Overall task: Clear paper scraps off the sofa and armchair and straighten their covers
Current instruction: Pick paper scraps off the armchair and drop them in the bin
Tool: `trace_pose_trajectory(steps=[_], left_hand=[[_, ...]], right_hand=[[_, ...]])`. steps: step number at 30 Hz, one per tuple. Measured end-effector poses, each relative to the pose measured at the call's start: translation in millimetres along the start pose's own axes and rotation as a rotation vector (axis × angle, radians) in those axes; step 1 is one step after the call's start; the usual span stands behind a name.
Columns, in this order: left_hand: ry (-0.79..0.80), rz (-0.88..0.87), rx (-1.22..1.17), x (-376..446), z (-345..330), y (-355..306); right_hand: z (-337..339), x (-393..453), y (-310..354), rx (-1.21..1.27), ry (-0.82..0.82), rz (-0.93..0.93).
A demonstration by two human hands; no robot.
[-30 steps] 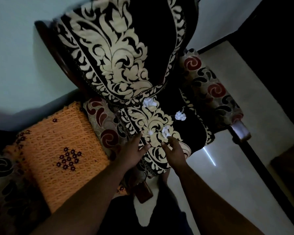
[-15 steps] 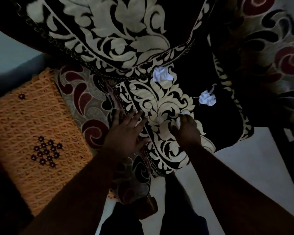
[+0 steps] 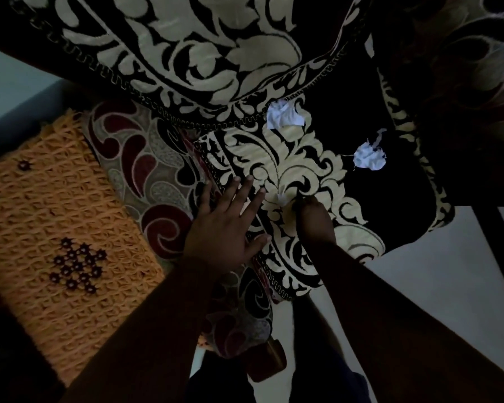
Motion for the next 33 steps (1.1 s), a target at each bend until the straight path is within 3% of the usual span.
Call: trace_pose_trajectory(steps=[4,7,11,17,20,26,29,33], left_hand=[[-0.019,-0.007,0.017,-2,2,0],[-0.036,0.001,0.025,0,7,0],[-0.148,0.007,0.041,-9,23,3],[-0.106,0.356,0.028,-15,25,42],[-0.075,0.308,0.044,-11,17,41],[-0.095,0.178,0.024,-11,19,33],[-0.113,0.083,0.014,-6,21,25],[-0.152,-0.114,-0.02,31,23,2]], right_hand=[[18,14,30,0.146,-0.122,0.084],[0,20,46,-0.063,0.026,0.222],[-23,11,50,-0.206,0.17,0.216],[-29,-8,49,-0.152,0.153,0.196],[-23,-9,47,-0.076,0.085,0.238],[24,35,-10,0.095,-0.186,-0.031],[51,56,-55,0.19,-0.31,-0.279],[80,84,-89,0.083,-0.381,-0.307]])
Point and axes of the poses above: each hand's wrist, its own x-axis towards the middle knuckle, its own z-axis out of the back of the hand, y = z × x, the point moved 7 cm from there along x, towards the middle knuckle, and after that the axes turned 15 degrees about -y, right-handed, at the moved point
